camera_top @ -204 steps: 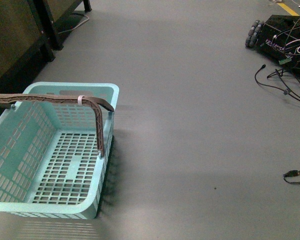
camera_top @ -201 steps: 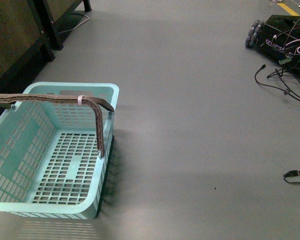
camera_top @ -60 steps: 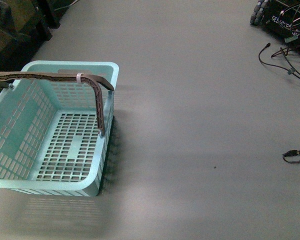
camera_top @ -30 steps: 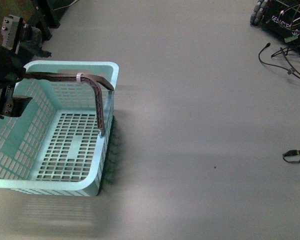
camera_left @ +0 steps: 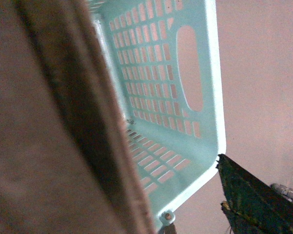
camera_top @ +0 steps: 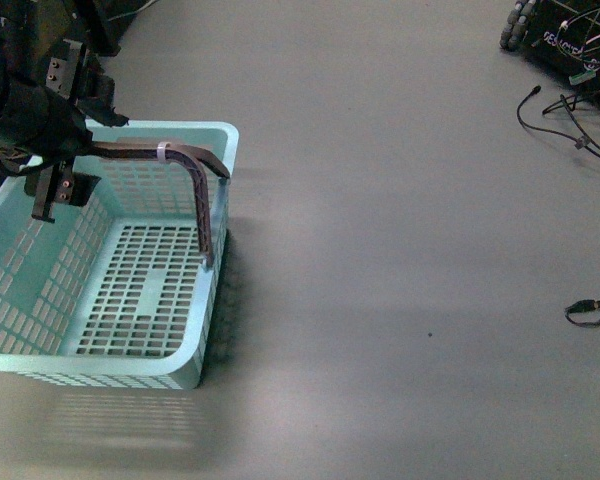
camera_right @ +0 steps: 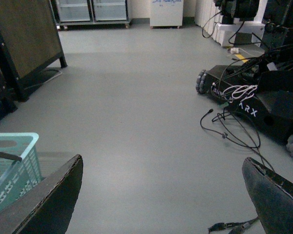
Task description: Pick lemon and mango into basket
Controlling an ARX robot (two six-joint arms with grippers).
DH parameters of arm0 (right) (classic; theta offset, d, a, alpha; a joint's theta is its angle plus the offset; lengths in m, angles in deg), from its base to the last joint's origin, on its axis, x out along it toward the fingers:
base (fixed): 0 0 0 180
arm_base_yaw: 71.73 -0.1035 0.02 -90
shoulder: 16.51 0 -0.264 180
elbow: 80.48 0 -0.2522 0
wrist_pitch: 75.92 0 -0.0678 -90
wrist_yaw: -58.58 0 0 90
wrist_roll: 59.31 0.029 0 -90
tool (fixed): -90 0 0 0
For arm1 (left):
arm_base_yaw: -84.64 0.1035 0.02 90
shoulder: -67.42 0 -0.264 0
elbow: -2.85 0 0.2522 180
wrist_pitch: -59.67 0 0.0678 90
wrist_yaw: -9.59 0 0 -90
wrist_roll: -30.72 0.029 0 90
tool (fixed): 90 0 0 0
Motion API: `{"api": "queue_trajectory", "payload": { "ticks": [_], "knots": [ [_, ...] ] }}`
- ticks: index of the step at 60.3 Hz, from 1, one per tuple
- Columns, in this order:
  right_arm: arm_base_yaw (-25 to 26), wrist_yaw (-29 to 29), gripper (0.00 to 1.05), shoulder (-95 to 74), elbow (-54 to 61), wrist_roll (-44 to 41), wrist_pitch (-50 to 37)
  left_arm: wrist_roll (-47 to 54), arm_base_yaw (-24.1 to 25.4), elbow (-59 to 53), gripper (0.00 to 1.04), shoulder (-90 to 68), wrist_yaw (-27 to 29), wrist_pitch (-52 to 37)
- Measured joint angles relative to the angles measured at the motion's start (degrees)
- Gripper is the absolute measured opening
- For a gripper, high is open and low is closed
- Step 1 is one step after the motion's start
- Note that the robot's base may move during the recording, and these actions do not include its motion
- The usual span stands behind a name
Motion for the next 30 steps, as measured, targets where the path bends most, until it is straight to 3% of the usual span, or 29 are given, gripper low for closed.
{"api": "queue_trajectory", "payload": {
  "ticks": [13, 30],
  "knots": [
    [0.0, -0.02, 0.96, 0.0, 0.0, 0.0, 0.0, -3.08, -0.02, 0.13, 0.09, -0.31, 0.28, 0.66],
    [0.0, -0.02, 0.96, 0.0, 0.0, 0.0, 0.0, -1.73, -0.04, -5.86, 0.06, 5.68, -0.85, 0.33]
  ]
}}
